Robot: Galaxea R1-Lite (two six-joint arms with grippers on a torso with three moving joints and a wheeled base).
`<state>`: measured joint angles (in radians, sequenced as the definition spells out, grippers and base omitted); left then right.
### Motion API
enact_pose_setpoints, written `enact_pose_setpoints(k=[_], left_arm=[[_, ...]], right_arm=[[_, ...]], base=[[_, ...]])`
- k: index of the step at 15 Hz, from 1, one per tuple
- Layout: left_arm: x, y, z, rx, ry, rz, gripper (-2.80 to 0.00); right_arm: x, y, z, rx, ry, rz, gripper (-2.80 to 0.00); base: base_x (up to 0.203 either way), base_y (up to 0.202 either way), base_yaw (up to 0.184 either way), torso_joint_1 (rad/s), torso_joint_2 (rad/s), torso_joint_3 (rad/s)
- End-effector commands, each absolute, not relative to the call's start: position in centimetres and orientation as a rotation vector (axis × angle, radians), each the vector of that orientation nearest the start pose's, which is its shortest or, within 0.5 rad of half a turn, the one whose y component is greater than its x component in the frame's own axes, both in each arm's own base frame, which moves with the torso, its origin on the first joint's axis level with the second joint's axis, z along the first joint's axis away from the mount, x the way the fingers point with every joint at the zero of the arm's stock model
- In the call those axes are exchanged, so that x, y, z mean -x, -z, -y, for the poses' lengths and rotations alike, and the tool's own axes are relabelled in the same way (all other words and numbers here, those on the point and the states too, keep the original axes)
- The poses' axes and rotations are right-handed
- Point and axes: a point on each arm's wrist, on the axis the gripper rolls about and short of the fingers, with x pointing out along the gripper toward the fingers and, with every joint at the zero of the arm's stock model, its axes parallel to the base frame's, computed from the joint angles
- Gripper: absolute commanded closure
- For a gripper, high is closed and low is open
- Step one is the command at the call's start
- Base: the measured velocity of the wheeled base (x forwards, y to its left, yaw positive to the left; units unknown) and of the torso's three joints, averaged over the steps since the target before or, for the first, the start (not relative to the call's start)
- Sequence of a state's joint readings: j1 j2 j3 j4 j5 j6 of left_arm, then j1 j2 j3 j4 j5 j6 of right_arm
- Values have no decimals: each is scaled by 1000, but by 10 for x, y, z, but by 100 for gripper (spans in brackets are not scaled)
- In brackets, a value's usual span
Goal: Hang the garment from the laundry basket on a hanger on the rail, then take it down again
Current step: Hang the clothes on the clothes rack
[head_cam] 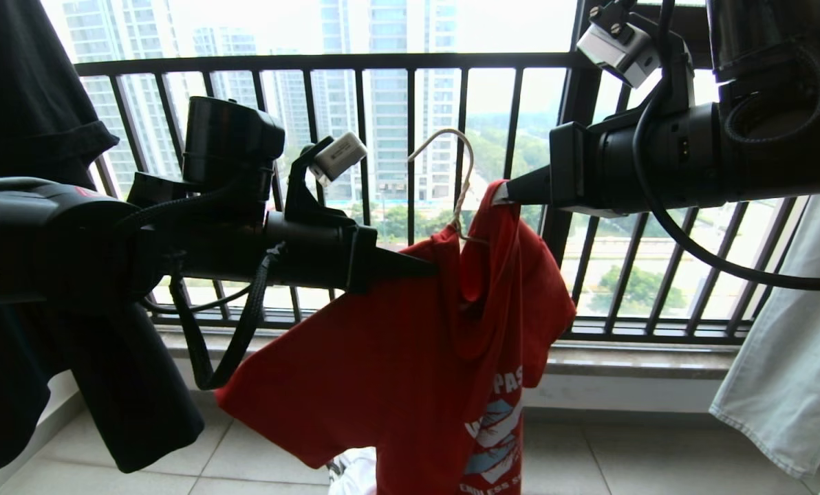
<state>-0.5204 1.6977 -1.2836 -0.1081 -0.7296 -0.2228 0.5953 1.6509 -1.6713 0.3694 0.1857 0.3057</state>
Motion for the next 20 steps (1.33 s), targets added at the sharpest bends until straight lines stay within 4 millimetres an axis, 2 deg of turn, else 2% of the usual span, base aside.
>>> enact_pose_setpoints(k=[1,6,11,14,18,20], left_arm=[[-270,-266,174,250,1203,-380,0],[-266,-266,182,240,1128,-360,0],[-256,-275,182,236,1092,-311,0],[-250,-277,189,241,1062,-166,0],[-247,-274,193,239,1057,-154,0],[-247,-274,193,237,1054,-151,0]], right_arm=[[-242,-350,-175,-218,-731,-441,0],[-237,-352,-190,-201,-711,-420,0],[-237,-348,-204,-169,-547,-383,0],[-241,-346,-210,-157,-425,-338,0],[-242,-351,-216,-149,-315,-289,0],[-236,-354,-218,-150,-305,-278,0]], base=[[0,0,0,0,0,0],[0,0,0,0,0,0],[0,0,0,0,0,0],[0,0,0,0,0,0],[0,0,0,0,0,0],[0,0,0,0,0,0]])
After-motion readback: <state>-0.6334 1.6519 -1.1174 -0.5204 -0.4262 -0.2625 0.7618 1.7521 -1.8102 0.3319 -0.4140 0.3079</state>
